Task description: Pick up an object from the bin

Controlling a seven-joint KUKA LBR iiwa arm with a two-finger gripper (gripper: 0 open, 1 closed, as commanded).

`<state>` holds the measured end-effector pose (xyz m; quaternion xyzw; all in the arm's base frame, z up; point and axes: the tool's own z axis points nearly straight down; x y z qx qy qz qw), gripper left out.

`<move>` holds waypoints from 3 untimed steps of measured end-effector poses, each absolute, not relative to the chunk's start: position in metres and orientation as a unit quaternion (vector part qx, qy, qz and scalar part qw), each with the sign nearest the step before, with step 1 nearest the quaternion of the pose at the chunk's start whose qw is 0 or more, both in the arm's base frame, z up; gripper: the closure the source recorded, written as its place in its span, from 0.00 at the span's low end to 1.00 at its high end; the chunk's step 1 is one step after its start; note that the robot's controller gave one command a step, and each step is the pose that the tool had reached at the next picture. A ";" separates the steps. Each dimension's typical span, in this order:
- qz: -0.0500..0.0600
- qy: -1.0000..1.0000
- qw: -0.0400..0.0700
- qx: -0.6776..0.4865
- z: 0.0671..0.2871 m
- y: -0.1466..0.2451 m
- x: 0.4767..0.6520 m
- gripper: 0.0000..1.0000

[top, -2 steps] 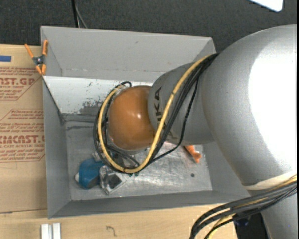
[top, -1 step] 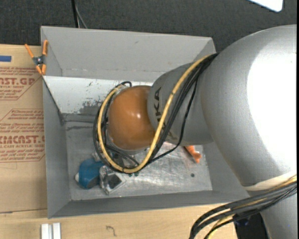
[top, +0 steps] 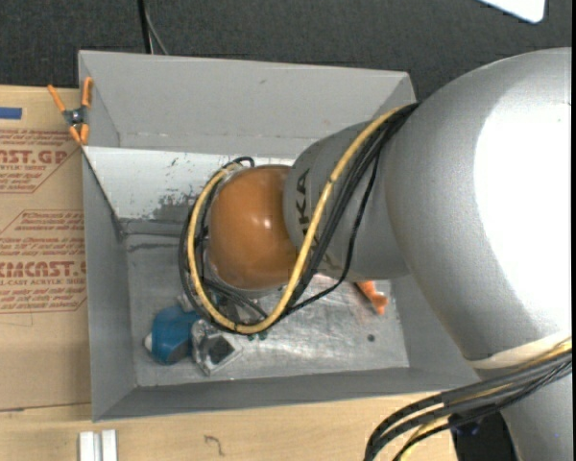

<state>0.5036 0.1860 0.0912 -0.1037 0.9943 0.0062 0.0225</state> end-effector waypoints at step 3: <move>0.006 0.994 0.022 -0.104 0.091 0.186 0.504 1.00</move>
Offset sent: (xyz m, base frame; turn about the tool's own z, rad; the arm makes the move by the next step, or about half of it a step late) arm 0.0000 0.0000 0.0000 0.0000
